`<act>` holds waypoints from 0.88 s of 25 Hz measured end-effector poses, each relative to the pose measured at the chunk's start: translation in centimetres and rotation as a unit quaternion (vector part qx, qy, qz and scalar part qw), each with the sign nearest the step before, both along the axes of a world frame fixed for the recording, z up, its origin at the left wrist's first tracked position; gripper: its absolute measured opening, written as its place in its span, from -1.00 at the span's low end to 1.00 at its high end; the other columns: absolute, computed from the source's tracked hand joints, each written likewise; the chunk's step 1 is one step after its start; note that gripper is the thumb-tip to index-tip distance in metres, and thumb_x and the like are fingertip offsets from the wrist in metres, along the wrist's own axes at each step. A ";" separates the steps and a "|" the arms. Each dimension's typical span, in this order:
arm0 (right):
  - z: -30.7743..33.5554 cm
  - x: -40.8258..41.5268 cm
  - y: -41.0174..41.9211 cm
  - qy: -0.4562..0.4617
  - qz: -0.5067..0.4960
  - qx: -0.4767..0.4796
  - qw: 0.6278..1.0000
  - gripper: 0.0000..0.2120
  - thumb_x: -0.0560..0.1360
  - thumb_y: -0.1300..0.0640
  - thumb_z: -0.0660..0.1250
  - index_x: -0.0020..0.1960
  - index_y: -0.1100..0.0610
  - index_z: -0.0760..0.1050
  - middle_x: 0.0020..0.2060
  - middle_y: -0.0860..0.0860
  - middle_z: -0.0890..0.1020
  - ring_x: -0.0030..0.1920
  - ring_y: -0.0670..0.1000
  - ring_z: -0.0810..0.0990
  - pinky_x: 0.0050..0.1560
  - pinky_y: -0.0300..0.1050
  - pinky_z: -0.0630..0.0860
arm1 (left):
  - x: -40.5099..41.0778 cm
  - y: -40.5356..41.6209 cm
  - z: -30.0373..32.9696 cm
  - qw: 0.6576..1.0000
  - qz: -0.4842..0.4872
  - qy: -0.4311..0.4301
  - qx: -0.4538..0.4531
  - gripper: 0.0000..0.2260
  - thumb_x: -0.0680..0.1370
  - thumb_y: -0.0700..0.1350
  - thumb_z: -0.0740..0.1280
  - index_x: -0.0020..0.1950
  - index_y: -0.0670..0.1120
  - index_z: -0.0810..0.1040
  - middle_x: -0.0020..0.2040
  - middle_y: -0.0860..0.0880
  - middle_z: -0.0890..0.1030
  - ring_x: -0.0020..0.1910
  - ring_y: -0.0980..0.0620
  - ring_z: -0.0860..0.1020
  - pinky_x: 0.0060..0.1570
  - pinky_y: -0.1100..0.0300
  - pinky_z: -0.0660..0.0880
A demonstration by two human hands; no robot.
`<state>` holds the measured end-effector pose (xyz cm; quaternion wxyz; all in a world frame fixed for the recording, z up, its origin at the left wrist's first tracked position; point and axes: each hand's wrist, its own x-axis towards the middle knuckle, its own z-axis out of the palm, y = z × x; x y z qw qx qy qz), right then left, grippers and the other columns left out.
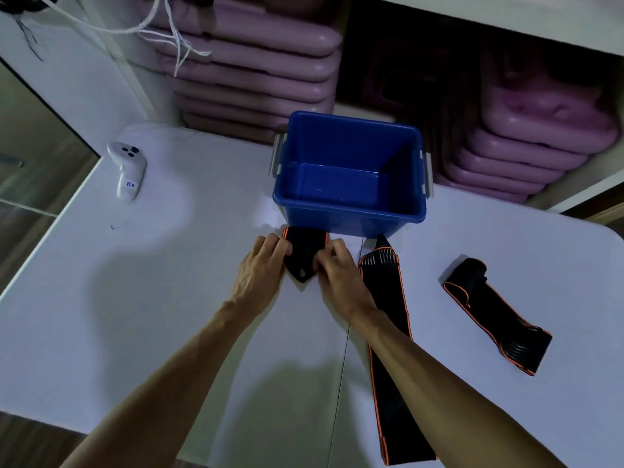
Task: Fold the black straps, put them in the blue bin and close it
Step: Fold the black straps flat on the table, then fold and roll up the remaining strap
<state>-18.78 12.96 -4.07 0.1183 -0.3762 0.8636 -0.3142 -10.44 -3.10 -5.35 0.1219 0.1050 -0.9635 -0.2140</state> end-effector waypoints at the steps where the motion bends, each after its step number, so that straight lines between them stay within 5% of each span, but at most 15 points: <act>1: -0.1 0.1 -0.1 0.000 -0.008 -0.003 1.000 -0.88 0.50 0.37 0.26 -0.08 0.18 0.45 -0.02 -0.01 0.34 -0.03 0.06 0.44 -0.01 -0.01 0.49 | 0.0 -0.1 0.0 1.000 0.000 0.000 0.003 -0.81 0.44 -0.25 0.25 0.03 -0.09 0.38 -0.05 -0.12 0.49 -0.12 -0.12 0.44 -0.44 0.02 0.46; 4: 0.0 0.6 0.2 -0.003 -0.029 -0.010 1.000 -0.83 0.50 0.38 0.26 0.03 0.18 0.51 0.05 0.02 0.39 0.08 0.05 0.45 0.07 -0.23 0.42 | 0.3 -0.1 0.2 1.000 -0.004 -0.007 0.010 -0.77 0.48 -0.16 0.10 0.12 -0.11 0.38 0.02 -0.15 0.47 -0.08 -0.15 0.46 -0.36 -0.04 0.51; 8: 0.5 1.7 1.6 -0.029 -0.067 -0.031 0.997 -0.69 0.50 0.39 0.26 0.18 0.14 0.52 0.19 0.02 0.43 0.24 0.02 0.43 0.25 -0.31 0.37 | 2.4 0.5 0.7 0.998 0.028 0.025 0.053 -0.68 0.50 -0.31 0.23 0.25 -0.19 0.44 0.15 -0.17 0.45 0.09 -0.18 0.46 0.02 -0.02 0.50; 11: 1.2 2.8 3.0 -0.049 -0.086 -0.053 0.994 -0.66 0.52 0.37 0.29 0.26 0.16 0.51 0.27 0.06 0.43 0.33 0.00 0.39 0.31 -0.51 0.19 | 4.6 2.3 1.3 0.995 0.068 0.046 0.064 -0.65 0.47 -0.39 0.27 0.24 -0.19 0.47 0.16 -0.14 0.45 0.11 -0.16 0.45 0.09 0.06 0.45; 13: 1.6 3.2 4.8 -0.046 -0.106 -0.066 0.991 -0.69 0.53 0.33 0.30 0.25 0.14 0.51 0.25 0.04 0.45 0.30 -0.01 0.43 0.31 -0.45 0.26 | 5.8 4.3 1.5 0.995 0.061 0.054 0.051 -0.71 0.48 -0.34 0.28 0.19 -0.18 0.51 0.16 -0.13 0.48 0.08 -0.15 0.45 0.08 0.06 0.44; 17: 1.4 3.1 10.3 0.007 -0.185 -0.042 0.982 -0.74 0.53 0.25 0.32 0.20 0.10 0.53 0.16 0.02 0.52 0.16 0.04 0.49 0.18 0.04 0.50 | 6.3 8.9 1.5 0.998 -0.036 0.052 0.027 -0.72 0.45 -0.28 0.29 0.14 -0.10 0.54 0.16 -0.10 0.51 0.12 -0.09 0.45 0.06 0.13 0.38; 22: 1.4 5.2 16.8 0.010 -0.221 0.093 0.971 -0.59 0.49 -0.17 0.35 0.26 -0.01 0.46 0.19 0.01 0.49 0.15 0.07 0.46 0.07 0.01 0.47 | 1.6 12.9 0.7 0.988 -0.152 -0.016 0.014 -0.75 0.53 -0.17 0.25 0.20 -0.08 0.52 0.24 -0.09 0.51 0.23 -0.10 0.46 0.13 0.03 0.47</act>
